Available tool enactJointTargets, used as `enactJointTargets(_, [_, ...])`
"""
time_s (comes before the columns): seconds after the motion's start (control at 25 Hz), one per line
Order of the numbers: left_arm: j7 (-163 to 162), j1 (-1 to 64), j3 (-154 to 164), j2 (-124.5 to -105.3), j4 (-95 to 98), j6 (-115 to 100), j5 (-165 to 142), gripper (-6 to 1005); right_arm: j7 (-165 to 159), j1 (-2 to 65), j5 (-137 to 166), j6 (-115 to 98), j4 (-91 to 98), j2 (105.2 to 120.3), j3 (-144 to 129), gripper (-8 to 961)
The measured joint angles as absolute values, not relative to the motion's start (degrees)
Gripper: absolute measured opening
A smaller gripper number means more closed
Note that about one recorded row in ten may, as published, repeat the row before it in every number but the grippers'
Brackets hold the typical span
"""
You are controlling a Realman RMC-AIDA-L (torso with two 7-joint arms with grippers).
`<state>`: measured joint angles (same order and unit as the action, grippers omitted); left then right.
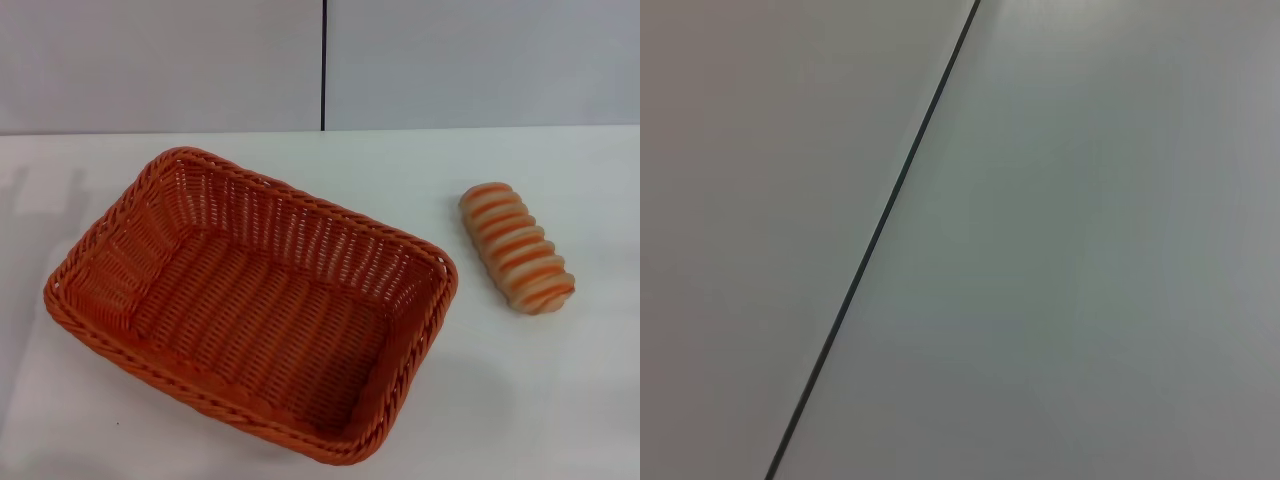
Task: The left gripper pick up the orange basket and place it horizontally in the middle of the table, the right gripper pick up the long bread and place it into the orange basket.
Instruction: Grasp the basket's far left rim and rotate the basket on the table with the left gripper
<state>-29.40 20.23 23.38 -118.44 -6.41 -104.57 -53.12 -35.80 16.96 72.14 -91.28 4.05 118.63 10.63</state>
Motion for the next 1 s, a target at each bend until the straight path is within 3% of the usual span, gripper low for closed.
enactJointTargets(1.0, [-32.93,20.06,26.92,-118.26,-4.72,-103.74,-53.26,785,-37.81,19.07,72.25,-90.03,4.08,118.56,9.82,781])
